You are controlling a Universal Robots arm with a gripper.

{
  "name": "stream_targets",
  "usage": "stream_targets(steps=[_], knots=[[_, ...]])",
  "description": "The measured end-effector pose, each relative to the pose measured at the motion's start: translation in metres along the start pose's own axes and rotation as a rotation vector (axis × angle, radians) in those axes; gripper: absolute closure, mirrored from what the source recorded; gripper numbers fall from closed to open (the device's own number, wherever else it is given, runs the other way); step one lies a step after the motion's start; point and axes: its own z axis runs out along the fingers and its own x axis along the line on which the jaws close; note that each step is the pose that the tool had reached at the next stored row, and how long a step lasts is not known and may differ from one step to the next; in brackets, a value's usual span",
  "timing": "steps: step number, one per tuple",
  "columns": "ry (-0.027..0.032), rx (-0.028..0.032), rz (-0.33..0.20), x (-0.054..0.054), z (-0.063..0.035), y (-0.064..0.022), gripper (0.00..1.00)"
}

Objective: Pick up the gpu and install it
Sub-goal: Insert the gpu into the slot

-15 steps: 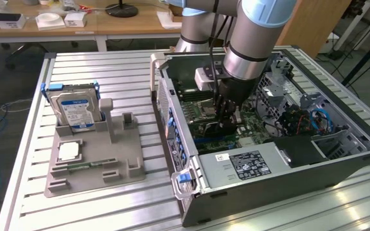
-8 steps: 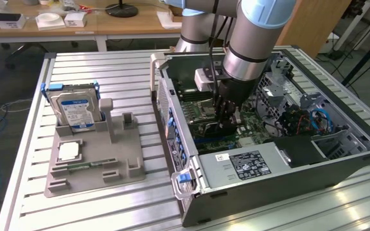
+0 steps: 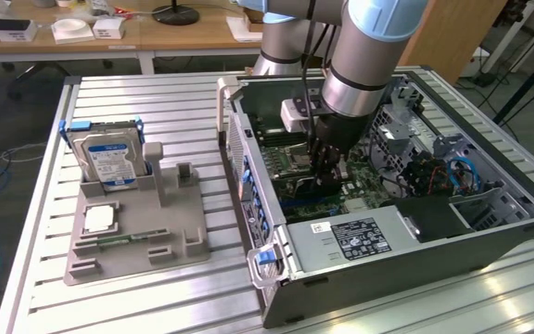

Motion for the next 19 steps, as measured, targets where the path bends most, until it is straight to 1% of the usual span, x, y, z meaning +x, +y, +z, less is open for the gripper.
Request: stream_targets(steps=[15, 19], knots=[[0.0003, -0.0001, 0.000, 0.0001, 0.0036, 0.0000, 0.74], [-0.0004, -0.0001, 0.000, 0.0001, 0.0041, 0.0000, 0.74]])
